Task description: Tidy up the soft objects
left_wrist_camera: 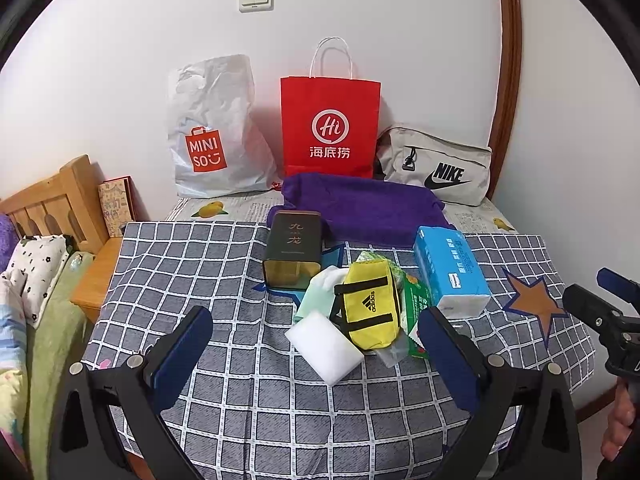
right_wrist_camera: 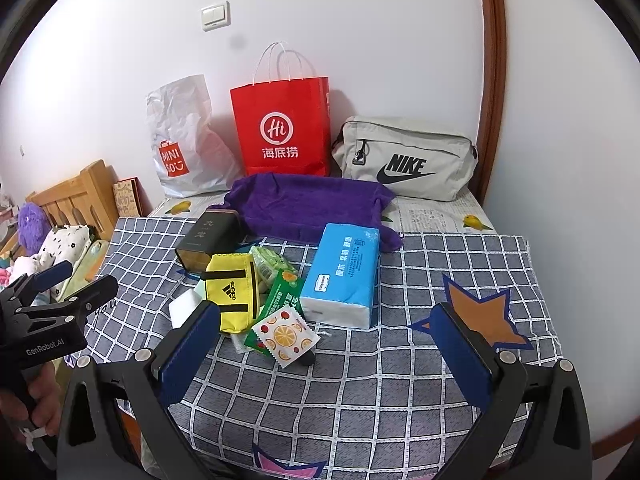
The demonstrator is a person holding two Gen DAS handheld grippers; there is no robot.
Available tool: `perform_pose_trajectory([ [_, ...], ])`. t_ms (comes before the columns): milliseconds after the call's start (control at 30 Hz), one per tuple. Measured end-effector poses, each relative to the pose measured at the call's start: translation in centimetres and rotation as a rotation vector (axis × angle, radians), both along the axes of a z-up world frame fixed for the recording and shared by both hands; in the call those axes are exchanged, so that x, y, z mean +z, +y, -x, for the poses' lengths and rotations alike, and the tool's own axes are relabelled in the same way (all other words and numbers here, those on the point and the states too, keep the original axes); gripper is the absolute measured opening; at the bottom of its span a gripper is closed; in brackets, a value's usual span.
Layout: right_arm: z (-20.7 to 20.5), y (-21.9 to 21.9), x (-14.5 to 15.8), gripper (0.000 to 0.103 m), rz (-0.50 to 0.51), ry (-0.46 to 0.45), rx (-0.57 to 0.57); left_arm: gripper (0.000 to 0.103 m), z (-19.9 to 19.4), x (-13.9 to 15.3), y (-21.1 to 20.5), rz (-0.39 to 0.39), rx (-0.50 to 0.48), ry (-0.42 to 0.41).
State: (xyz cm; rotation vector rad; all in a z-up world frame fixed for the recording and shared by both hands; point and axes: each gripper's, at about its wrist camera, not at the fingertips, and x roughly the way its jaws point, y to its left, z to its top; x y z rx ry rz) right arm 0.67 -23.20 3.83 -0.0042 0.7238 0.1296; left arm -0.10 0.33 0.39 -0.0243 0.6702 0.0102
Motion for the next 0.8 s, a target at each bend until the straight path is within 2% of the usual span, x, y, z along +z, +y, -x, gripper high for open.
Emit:
perform_pose_trajectory([
  [800,0.19,0.38,-0.26,0.103,-0.018,0.005,0.009,0.103,0.18,0.06,0.02,-0.007,0.010,-0.002],
])
